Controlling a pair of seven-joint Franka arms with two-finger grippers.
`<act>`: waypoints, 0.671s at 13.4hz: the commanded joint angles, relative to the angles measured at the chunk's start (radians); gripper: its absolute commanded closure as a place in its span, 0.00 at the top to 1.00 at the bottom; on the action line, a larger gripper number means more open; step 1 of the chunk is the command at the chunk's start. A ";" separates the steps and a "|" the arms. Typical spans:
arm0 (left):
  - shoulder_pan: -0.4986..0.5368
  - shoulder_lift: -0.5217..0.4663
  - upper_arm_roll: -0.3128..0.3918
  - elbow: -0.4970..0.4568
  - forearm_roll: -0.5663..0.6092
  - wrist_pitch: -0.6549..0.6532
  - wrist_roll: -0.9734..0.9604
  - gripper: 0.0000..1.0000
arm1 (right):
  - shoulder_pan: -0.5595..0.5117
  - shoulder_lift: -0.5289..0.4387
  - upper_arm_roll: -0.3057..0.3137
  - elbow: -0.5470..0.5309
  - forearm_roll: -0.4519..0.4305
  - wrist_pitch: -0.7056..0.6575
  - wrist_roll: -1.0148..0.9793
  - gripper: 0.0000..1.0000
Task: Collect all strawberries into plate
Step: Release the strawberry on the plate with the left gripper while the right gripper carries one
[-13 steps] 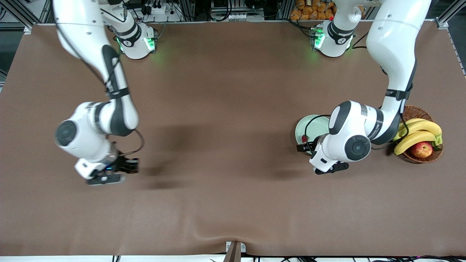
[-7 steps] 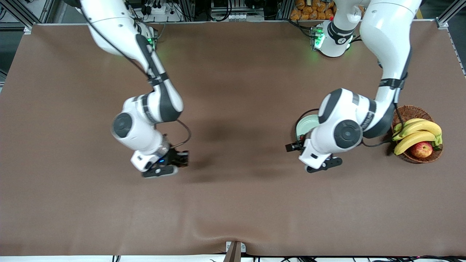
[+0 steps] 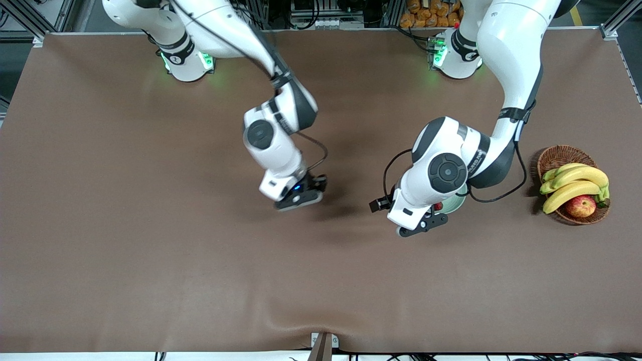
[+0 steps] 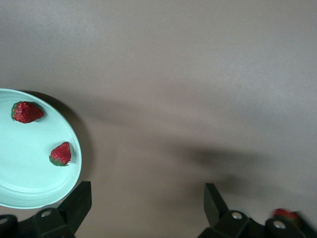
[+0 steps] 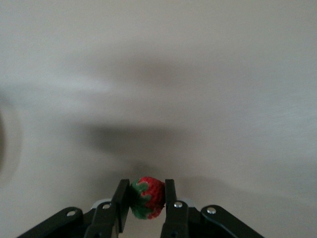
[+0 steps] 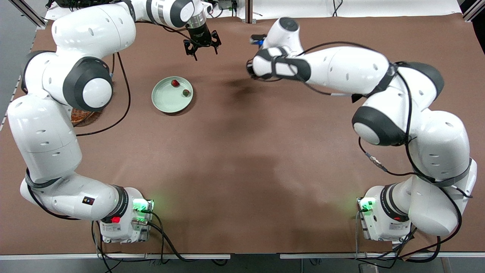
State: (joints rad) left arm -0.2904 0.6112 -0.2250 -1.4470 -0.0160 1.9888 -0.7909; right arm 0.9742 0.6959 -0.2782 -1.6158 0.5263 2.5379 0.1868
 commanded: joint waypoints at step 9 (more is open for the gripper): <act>-0.001 0.077 0.015 0.008 0.024 0.001 -0.205 1.00 | 0.057 0.097 -0.036 0.111 -0.012 0.073 0.010 1.00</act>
State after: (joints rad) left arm -0.2861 0.6732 -0.2075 -1.4493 -0.0159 1.9882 -0.9422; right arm 1.0466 0.7806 -0.2968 -1.5444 0.5243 2.6170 0.1959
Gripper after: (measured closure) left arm 0.000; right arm 0.101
